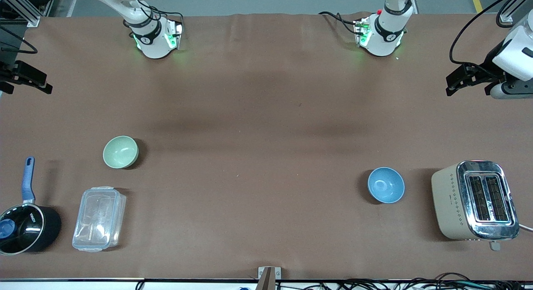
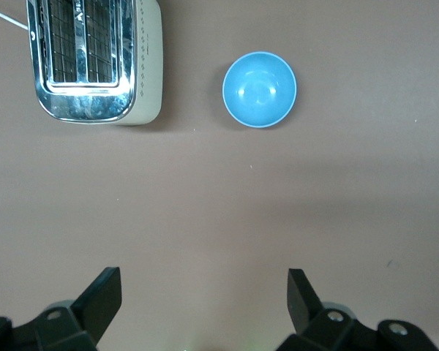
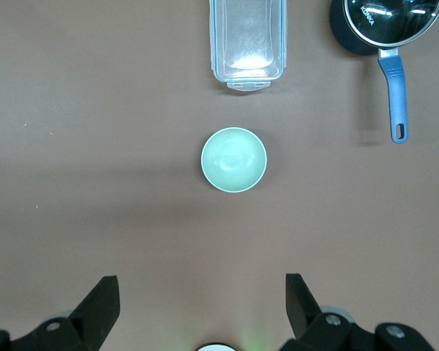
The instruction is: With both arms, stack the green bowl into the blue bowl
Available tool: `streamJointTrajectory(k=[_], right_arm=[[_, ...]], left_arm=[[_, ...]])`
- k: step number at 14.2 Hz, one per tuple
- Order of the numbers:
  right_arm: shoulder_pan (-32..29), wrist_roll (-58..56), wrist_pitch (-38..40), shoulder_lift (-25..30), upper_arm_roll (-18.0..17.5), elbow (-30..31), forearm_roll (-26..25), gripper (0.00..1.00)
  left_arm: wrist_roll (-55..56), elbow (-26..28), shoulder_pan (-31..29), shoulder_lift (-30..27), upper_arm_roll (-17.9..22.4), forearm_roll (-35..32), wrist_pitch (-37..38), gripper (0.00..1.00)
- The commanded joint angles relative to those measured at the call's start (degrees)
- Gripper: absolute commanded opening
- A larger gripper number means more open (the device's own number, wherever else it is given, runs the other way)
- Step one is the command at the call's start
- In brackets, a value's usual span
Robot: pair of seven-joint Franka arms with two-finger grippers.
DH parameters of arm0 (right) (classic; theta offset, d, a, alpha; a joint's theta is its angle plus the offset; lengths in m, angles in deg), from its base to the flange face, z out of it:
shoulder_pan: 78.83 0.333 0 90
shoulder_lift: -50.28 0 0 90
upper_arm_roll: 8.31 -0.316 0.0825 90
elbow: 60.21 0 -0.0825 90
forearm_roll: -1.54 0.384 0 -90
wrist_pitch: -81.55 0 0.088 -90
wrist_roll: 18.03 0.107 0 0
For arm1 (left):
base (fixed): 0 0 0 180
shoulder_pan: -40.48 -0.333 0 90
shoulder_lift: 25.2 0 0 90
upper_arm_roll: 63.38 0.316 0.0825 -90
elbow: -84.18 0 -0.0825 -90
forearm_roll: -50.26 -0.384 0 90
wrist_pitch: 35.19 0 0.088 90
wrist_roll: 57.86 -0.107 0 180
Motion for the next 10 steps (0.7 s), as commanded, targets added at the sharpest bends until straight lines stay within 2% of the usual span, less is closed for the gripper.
streamJointTrajectory(k=[1, 3, 7, 10], right_arm=[[0.2, 0.1, 0.3, 0.1, 0.1, 0.0, -0.3, 1.00], [0.2, 0.1, 0.3, 0.0, 0.1, 0.0, -0.3, 1.00], [0.2, 0.0, 0.3, 0.1, 0.1, 0.0, -0.3, 1.00], [0.0, -0.6, -0.4, -0.6, 0.3, 1.9, -0.4, 1.00]], left_arm=[[-2.1, -1.7, 0.2, 0.6, 0.2, 1.1, 2.3, 1.00], [-2.0, -1.9, 0.4, 1.0, 0.3, 1.0, 2.4, 1.00], [-1.8, -3.6, 0.0, 8.0, 0.4, 0.7, 0.9, 1.00], [-0.7, 0.0, 0.0, 12.8, 0.4, 0.3, -8.8, 1.00]])
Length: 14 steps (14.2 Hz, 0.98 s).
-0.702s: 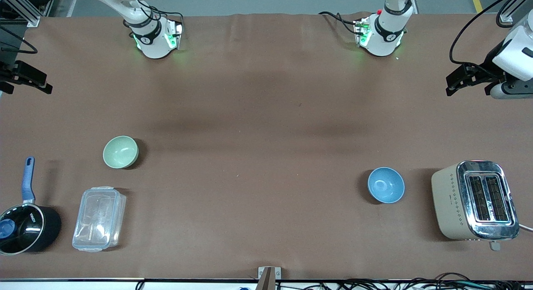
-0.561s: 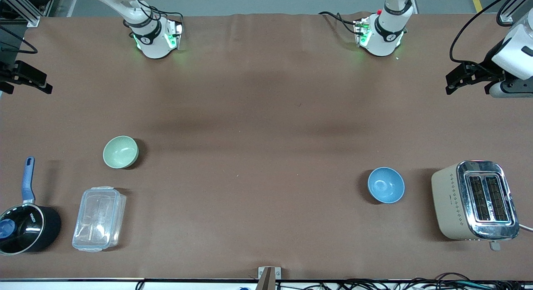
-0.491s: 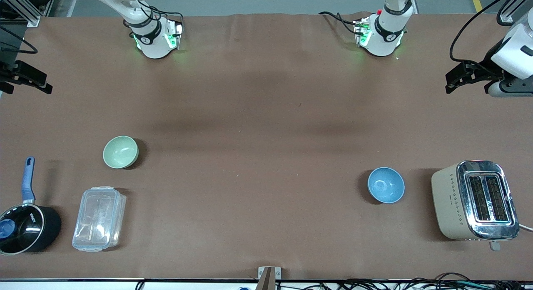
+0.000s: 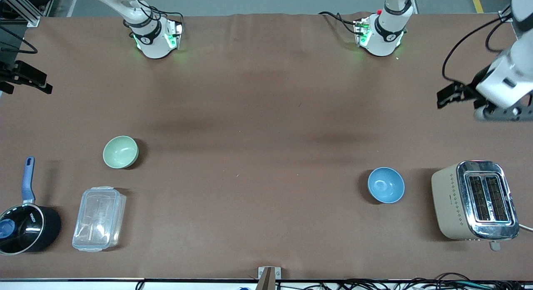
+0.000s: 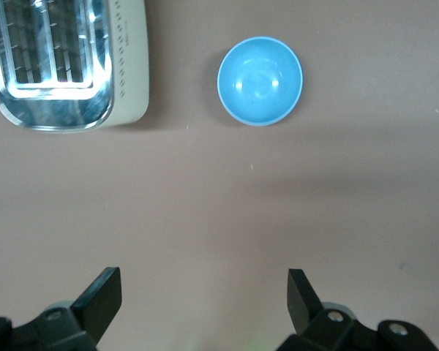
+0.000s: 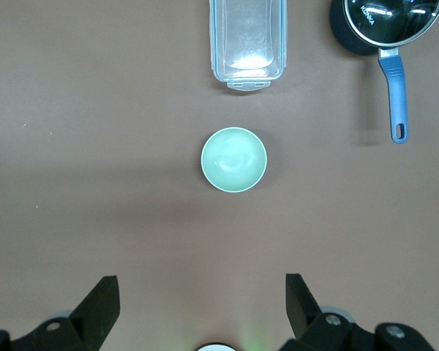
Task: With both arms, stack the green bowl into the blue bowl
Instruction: 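Reach the right gripper to the green bowl while the left gripper reaches the blue bowl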
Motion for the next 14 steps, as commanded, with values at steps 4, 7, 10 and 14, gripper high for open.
streamJointTrajectory(k=[4, 7, 10, 14], right_arm=[[-0.1, -4.5, -15.2, -0.2, 3.9, 17.2, -0.7, 1.00], [0.0, -5.5, -31.8, 0.1, 4.4, 32.0, -1.2, 1.00], [0.0, -5.9, -49.0, -0.5, 4.4, 43.7, -3.0, 1.00], [-0.2, -6.1, -62.2, -6.4, 5.4, 49.1, -3.8, 1.00]], left_arm=[[4.3, 2.9, -0.1, 14.8, 0.2, 0.2, -16.7, 1.00], [5.4, 2.6, -0.1, 21.2, 0.3, 0.1, -23.0, 1.00], [6.5, 2.7, -0.5, 26.6, 0.3, 0.2, -29.9, 0.91], [8.5, 2.5, -0.4, 31.3, 0.3, 0.2, -36.7, 0.64]])
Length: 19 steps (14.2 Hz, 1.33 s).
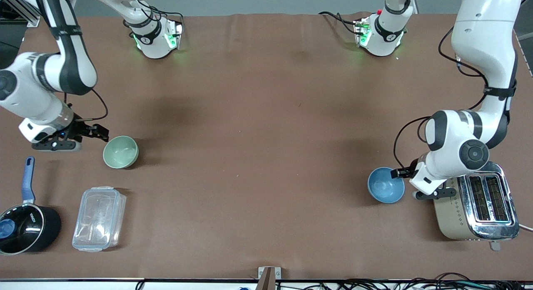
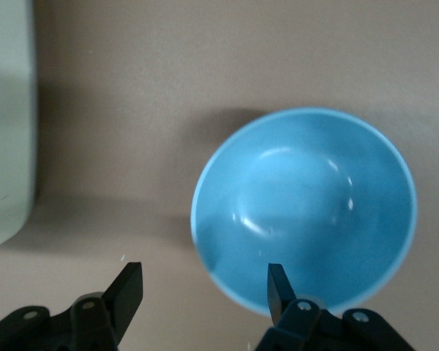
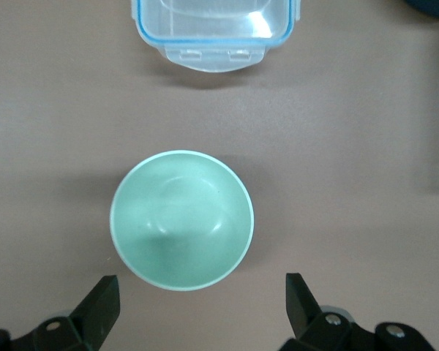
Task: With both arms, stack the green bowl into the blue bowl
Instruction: 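Reach the right gripper to the green bowl while the left gripper reaches the blue bowl, then grasp the green bowl with the right gripper while the left gripper grasps the blue bowl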
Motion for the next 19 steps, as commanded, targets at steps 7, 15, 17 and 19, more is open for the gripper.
streamJointTrajectory(k=[7, 15, 17, 19], right_arm=[[-0.1, -2.4, -18.5, -9.6, 1.2, 7.4, -1.1, 0.99], [-0.1, -2.3, -18.8, -11.5, 1.2, 7.2, -1.1, 0.45], [-0.1, -2.2, -19.3, -11.6, 1.2, 7.3, -1.0, 0.22], [-0.1, -1.8, -19.7, -11.8, 1.2, 7.3, -0.9, 0.07]], left_arm=[[1.1, -1.6, 0.0, 4.1, 0.2, 0.8, -5.8, 0.00], [30.3, -1.8, 5.2, -0.1, -16.8, 0.1, 0.2, 0.00], [35.0, -2.1, 11.0, 0.8, -16.9, 0.3, 0.0, 0.00], [40.5, -3.6, 17.0, 4.0, -16.8, 0.3, -2.2, 0.00]])
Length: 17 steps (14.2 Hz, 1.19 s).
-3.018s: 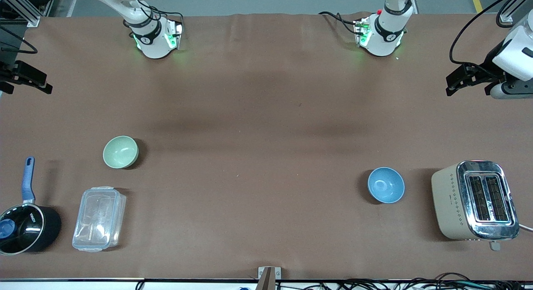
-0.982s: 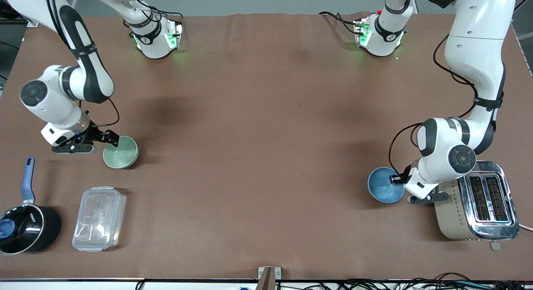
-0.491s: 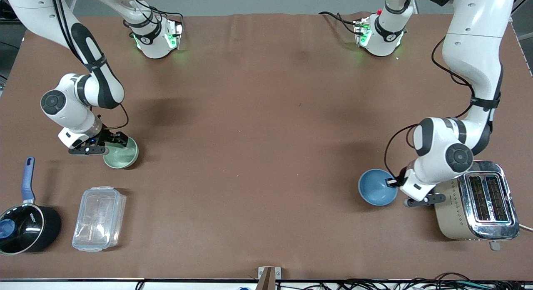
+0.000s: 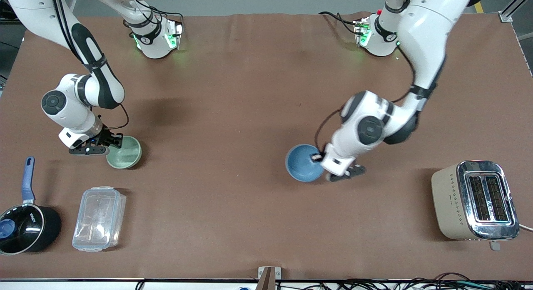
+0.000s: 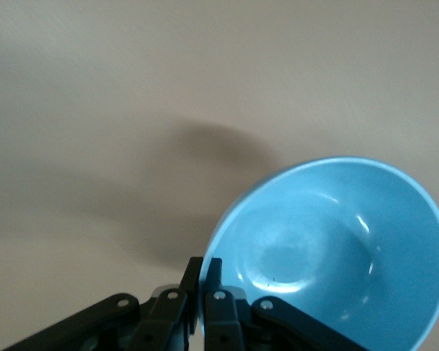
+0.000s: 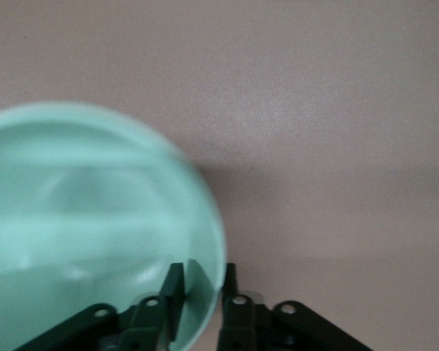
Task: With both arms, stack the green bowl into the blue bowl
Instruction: 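Grasp the green bowl with the right gripper while the left gripper grasps the blue bowl, then slide the blue bowl with the left gripper toward the green bowl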
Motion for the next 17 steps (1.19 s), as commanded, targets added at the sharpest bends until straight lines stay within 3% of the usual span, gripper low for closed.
streamJointTrajectory(k=[1, 4, 6, 7, 8, 9, 10, 12, 17], right_arm=[[0.1, 0.6, -0.2, 0.2, 0.0, 0.9, -0.7, 0.00], [0.6, 0.6, 10.4, 4.8, -0.2, -1.3, -0.4, 0.00], [1.7, 0.7, 22.4, 6.9, -0.4, -6.9, 0.0, 0.00], [2.2, 0.8, 28.6, 7.0, -0.6, -10.9, 0.5, 0.00], [2.9, 2.0, 35.7, 6.8, -0.7, -15.5, 1.3, 0.00], [3.7, 3.5, 40.6, 6.7, -1.2, -19.0, 2.6, 0.00], [4.1, 4.9, 44.3, 6.6, -2.1, -21.5, 3.8, 0.00], [4.4, 11.7, 47.5, 6.4, -6.0, -24.6, 5.4, 0.00], [5.2, 33.7, 47.7, 0.7, -18.7, -32.8, 9.8, 0.00]], left_arm=[[7.4, -2.2, 7.3, 4.0, 0.8, -0.2, -3.1, 0.00], [11.0, -2.9, 11.8, 7.1, 0.8, -0.2, -7.0, 0.01], [12.1, -2.9, 13.1, 8.0, 0.8, -0.2, -8.7, 0.07], [12.5, -2.9, 13.4, 8.0, 0.8, -0.2, -8.9, 0.22], [12.7, -2.9, 13.4, 7.8, 0.8, -0.2, -8.9, 0.51], [12.6, -3.0, 13.0, 7.2, 1.1, -0.3, -8.7, 0.87], [12.3, -3.2, 12.7, 6.2, 1.8, -1.5, -8.4, 1.00], [12.1, -4.5, 10.6, 2.8, 2.5, -3.9, -5.5, 1.00], [4.3, -16.0, 2.9, -4.0, 2.5, -6.6, 14.6, 1.00]])
